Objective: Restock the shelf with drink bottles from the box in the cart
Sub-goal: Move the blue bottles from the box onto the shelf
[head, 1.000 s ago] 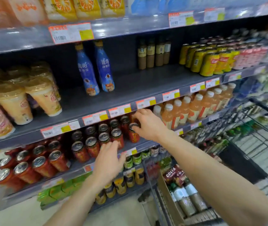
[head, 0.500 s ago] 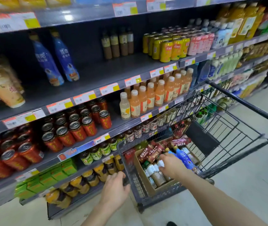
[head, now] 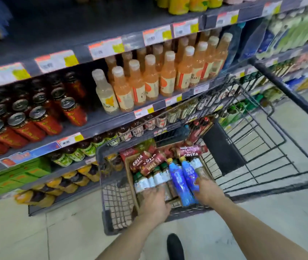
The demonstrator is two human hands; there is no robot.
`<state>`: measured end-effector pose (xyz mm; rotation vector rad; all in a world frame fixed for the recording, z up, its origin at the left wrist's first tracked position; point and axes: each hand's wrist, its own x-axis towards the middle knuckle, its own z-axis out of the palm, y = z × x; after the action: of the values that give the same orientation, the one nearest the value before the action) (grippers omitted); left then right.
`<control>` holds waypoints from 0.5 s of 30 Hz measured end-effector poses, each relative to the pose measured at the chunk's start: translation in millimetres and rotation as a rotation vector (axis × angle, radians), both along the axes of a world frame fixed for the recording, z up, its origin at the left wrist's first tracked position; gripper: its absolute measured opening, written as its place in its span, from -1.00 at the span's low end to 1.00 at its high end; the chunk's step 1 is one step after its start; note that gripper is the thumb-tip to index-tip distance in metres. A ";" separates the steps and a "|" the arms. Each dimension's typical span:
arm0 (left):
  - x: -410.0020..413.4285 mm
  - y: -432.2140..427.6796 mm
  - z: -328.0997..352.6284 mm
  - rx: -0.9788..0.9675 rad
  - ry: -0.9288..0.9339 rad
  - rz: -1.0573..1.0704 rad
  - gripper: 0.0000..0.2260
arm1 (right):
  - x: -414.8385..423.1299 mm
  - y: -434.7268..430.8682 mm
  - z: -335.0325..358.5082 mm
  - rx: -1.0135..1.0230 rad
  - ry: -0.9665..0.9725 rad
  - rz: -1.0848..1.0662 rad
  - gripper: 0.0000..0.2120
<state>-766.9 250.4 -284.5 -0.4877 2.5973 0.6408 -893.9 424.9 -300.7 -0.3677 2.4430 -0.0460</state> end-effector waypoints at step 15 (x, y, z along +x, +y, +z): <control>-85.4 77.3 -112.1 0.339 -0.261 0.555 -0.32 | -51.0 -4.3 -88.7 0.036 -0.193 -0.254 -0.50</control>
<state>-852.3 327.7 -396.7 -1.1064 2.0469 1.0867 -945.0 420.6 -389.4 -0.0332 2.2811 -0.1394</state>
